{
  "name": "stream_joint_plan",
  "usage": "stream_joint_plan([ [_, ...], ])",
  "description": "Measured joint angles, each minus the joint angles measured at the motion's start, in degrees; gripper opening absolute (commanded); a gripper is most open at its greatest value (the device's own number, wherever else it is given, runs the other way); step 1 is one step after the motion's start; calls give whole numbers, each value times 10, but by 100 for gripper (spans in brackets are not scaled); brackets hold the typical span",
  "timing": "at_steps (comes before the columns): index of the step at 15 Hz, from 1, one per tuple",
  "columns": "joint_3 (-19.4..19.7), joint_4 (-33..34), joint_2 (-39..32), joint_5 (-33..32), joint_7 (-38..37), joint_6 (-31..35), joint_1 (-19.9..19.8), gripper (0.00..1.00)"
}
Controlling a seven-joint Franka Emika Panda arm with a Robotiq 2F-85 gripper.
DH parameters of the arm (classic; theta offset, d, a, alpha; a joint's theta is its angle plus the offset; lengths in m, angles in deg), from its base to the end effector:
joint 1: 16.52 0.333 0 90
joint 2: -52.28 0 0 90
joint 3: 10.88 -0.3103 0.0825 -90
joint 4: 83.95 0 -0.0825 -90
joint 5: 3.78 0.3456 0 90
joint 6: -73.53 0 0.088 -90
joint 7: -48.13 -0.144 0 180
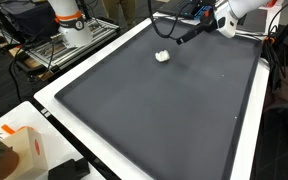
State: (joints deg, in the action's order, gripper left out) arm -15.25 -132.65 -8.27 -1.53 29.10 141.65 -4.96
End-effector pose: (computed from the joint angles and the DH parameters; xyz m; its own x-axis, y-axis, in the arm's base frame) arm 0.6144 0.1649 0.2129 0.7524 -0.0936 -0.6521 -0.0234 -0.9930 0.1156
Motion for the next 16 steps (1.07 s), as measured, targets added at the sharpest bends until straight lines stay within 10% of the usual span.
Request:
stream_joint_plan([
  [16, 9, -18, 0, -111, 75, 70, 19, 100],
])
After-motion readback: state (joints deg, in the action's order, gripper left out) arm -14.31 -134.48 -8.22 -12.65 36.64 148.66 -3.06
